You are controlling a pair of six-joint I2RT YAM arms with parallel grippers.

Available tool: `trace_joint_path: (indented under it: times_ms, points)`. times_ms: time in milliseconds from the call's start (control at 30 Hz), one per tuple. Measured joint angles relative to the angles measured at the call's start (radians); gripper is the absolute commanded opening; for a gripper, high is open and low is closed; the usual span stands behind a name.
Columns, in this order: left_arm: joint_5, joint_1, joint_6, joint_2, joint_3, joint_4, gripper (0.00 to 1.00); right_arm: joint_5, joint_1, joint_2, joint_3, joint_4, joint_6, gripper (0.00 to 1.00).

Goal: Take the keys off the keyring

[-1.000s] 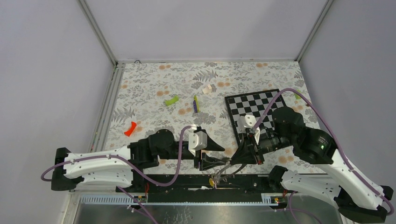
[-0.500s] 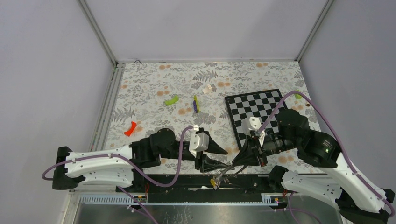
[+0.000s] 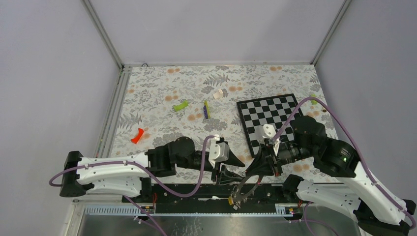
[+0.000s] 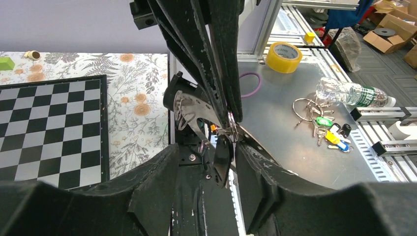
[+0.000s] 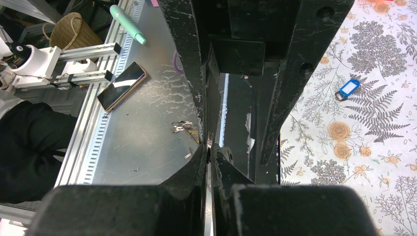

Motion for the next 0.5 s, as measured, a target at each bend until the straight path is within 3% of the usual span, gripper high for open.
trace_joint_path:
  times_ms: [200,500]
  points:
    - [0.016,-0.004,-0.019,0.008,0.0,0.037,0.56,0.003,0.0,-0.003,-0.018,0.001,0.001,0.0]
    - [0.037,-0.029,-0.043,0.009,0.0,0.108,0.55,0.012,0.0,-0.004,-0.029,0.002,0.0,0.0]
